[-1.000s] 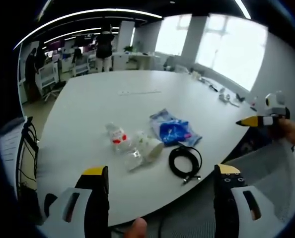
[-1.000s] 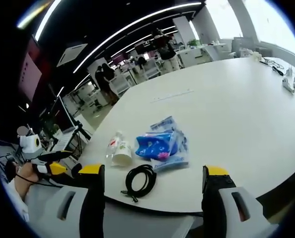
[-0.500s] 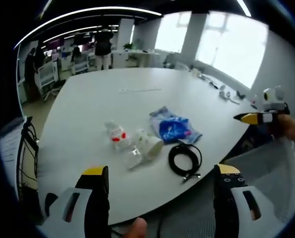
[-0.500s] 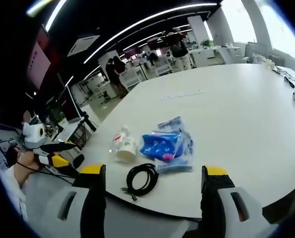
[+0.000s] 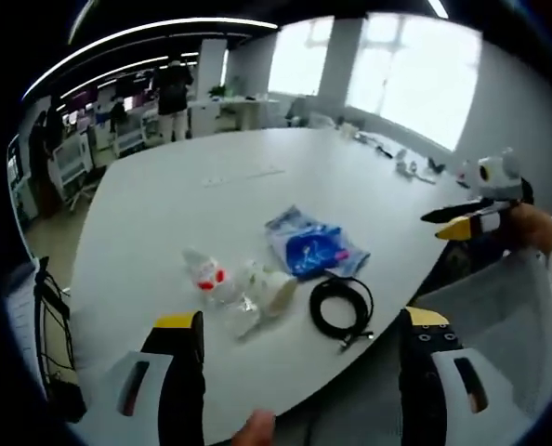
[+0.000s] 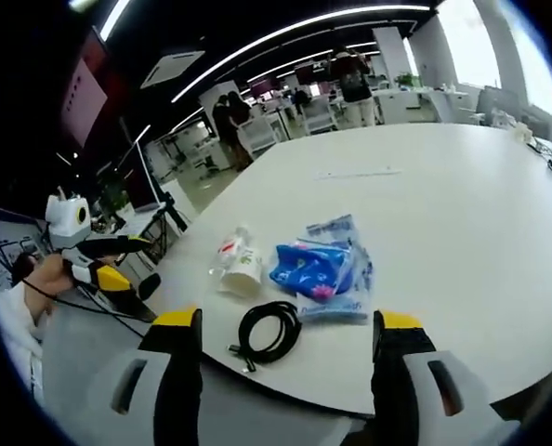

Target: Arrange the tabletop items into an orderly group along one side of the table until the central work area is clear of visible clutter.

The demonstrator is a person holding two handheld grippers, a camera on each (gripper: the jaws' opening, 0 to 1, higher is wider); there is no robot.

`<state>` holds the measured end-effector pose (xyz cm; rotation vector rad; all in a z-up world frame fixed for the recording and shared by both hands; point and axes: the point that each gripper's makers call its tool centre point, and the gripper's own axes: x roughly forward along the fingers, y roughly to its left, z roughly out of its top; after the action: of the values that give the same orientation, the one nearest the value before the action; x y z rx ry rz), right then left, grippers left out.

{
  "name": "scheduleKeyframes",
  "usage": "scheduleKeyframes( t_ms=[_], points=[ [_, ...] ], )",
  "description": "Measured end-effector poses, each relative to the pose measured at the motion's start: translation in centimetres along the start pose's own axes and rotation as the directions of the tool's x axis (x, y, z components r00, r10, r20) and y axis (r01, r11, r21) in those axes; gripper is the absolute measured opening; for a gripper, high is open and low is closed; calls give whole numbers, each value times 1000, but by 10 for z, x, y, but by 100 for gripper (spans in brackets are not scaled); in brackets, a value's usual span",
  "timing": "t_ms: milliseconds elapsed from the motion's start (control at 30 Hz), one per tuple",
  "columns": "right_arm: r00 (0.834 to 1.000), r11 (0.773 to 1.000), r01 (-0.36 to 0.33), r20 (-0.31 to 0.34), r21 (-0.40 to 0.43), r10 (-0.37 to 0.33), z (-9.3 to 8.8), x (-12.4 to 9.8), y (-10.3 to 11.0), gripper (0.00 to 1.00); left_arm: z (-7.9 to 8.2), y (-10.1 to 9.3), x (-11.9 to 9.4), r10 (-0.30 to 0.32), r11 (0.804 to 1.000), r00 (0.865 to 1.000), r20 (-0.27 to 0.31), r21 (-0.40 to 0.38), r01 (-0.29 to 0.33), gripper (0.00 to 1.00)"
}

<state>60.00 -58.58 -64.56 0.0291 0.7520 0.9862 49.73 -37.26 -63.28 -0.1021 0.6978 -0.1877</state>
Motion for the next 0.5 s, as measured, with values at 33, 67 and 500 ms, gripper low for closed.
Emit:
scheduleKeyframes(
  t_ms=[33,67,500],
  points=[
    [1000,1000,8,2,3,-8,1,0,-1,72,2,1,2,-9,1000,1000,4,1,9,83],
    [1000,1000,13,3,3,-13,2,-1,-1,72,4,2,2,-15,1000,1000,7,1,15,83],
    [997,999,50,52,-1,-50,36,-9,9,71,19,7,7,-95,994,995,15,62,94,82]
  ],
)
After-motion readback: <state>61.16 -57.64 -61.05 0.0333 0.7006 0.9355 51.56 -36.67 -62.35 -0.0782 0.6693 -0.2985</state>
